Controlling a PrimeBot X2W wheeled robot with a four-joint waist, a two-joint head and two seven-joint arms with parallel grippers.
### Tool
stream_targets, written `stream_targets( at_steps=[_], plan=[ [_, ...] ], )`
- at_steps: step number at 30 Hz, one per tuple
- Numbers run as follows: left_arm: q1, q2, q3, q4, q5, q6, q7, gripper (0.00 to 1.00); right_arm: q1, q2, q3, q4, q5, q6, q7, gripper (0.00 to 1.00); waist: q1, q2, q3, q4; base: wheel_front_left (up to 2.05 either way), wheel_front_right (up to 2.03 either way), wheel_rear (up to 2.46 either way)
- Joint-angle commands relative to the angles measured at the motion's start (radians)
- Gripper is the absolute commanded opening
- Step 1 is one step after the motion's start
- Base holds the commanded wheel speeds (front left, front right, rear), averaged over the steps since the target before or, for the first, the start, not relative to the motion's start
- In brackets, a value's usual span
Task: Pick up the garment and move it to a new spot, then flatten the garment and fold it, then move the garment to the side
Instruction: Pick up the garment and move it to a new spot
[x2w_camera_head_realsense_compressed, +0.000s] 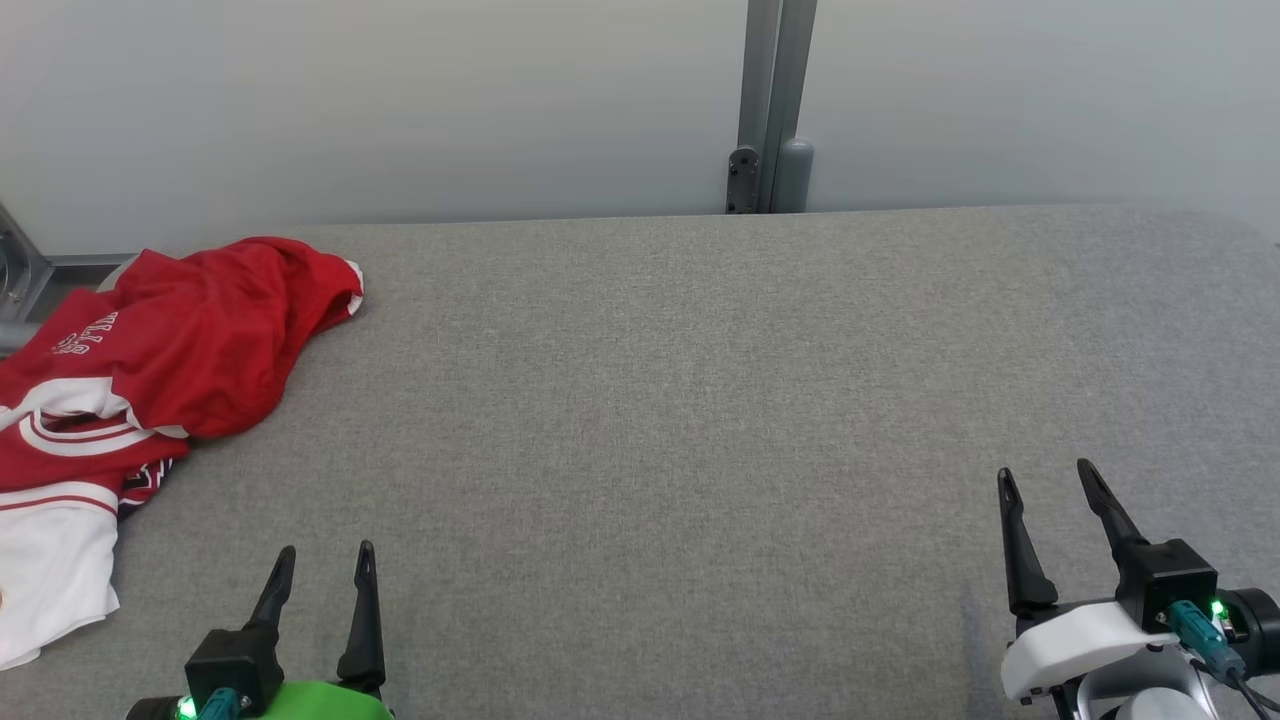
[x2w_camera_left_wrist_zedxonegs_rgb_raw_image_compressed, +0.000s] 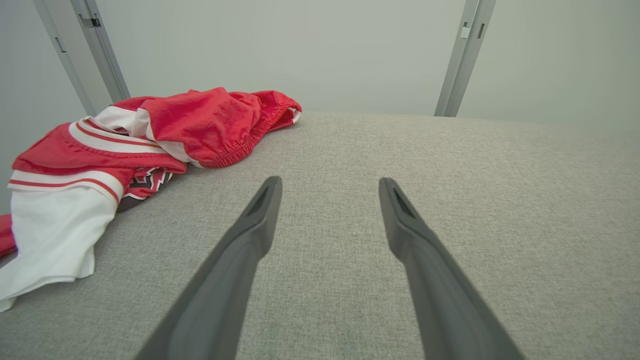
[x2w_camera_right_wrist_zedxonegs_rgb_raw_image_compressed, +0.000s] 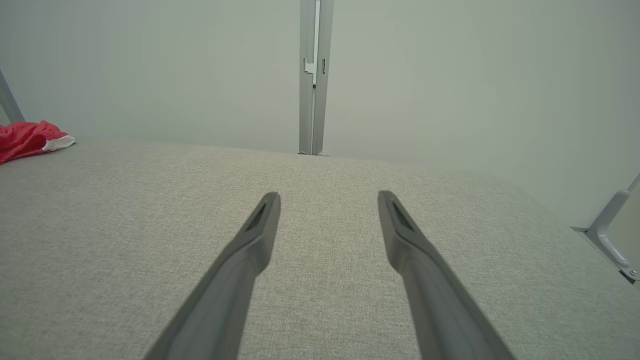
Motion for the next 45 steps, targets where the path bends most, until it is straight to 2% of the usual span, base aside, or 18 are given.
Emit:
stream_targets(
  at_steps=[1, 15, 20, 28, 33, 39, 45],
  plan=[
    [0.010, 0.007, 0.001, 0.002, 0.002, -0.001, -0.004, 1.00, 0.009, -0.005, -0.006, 0.004, -0.005, 0.000, -0.004, 1.00, 0.0000, 0.0000, 0.000, 0.000, 0.00, 0.00, 0.00],
    [0.000, 0.007, -0.006, 0.005, -0.011, 0.002, -0.003, 1.00, 0.017, -0.005, -0.008, 0.009, 0.017, 0.000, -0.004, 1.00, 0.0000, 0.0000, 0.000, 0.013, 0.00, 0.00, 0.00],
    [-0.018, 0.007, -0.018, 0.011, -0.012, 0.005, -0.003, 1.00, 0.029, -0.004, -0.015, 0.006, 0.033, 0.000, -0.004, 1.00, 0.0000, 0.0000, -0.005, 0.085, 0.00, 0.00, 0.00],
    [0.006, 0.011, 0.002, 0.020, 0.002, 0.009, -0.003, 1.00, 0.026, -0.004, 0.030, 0.018, 0.060, 0.000, -0.004, 1.00, 0.0000, 0.0000, -0.024, 0.288, 0.00, 0.00, 0.00],
    [0.027, 0.016, 0.024, 0.016, 0.002, 0.007, -0.003, 1.00, 0.000, -0.004, 0.083, 0.025, 0.074, 0.000, -0.004, 1.00, 0.0000, 0.0000, -0.027, 0.373, 0.00, 0.00, 0.00],
    [0.039, 0.015, 0.032, 0.009, 0.002, 0.003, -0.003, 1.00, -0.012, -0.005, 0.129, 0.034, 0.092, 0.000, -0.004, 1.00, 0.0000, 0.0000, -0.020, 0.404, 0.00, 0.00, 0.00],
    [-0.025, 0.013, 0.001, 0.039, -0.022, -0.003, -0.002, 1.00, -0.027, -0.005, 0.131, 0.030, 0.068, 0.000, -0.004, 1.00, 0.0000, 0.0000, 0.032, 0.375, 0.00, 0.00, 0.00]
  ],
)
